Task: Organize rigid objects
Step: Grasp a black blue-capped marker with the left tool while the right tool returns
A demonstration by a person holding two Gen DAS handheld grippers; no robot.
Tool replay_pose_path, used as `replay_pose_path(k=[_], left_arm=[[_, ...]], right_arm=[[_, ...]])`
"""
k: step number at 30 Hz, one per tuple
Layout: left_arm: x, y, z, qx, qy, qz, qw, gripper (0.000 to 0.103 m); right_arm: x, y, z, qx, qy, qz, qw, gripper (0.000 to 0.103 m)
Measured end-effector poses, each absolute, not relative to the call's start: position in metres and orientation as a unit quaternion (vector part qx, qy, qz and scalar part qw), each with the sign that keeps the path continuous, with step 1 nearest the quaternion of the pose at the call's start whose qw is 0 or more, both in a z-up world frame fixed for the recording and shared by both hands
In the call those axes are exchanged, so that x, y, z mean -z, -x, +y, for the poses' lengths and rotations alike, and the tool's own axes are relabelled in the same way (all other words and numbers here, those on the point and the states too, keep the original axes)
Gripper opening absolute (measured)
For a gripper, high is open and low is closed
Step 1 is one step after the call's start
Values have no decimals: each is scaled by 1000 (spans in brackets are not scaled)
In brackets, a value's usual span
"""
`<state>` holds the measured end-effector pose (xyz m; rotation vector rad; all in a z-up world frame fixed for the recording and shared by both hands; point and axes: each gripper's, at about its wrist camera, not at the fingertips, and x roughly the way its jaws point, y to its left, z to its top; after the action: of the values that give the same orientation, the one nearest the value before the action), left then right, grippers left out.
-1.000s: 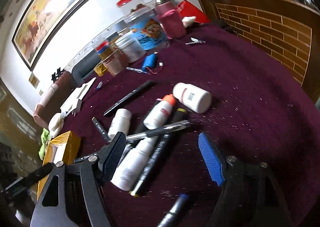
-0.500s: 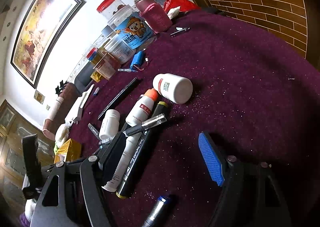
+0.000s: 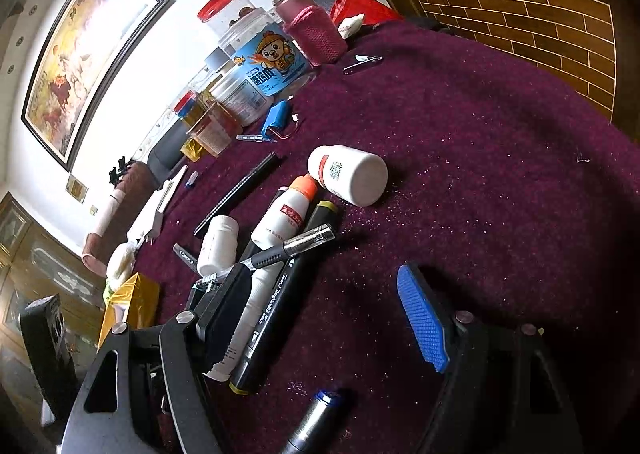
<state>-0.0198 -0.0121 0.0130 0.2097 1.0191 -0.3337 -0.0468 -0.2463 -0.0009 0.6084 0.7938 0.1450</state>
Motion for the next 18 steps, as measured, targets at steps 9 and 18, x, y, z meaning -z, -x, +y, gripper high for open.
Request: replay_pose_path(k=[9, 18], left_arm=[[-34, 46, 32, 220, 54, 461, 858, 12], [-67, 90, 95, 249, 197, 402, 859, 13]], right_arm=[[-1, 46, -241, -66, -275, 382, 880, 73], [-6, 46, -232, -58, -236, 406, 881, 75]])
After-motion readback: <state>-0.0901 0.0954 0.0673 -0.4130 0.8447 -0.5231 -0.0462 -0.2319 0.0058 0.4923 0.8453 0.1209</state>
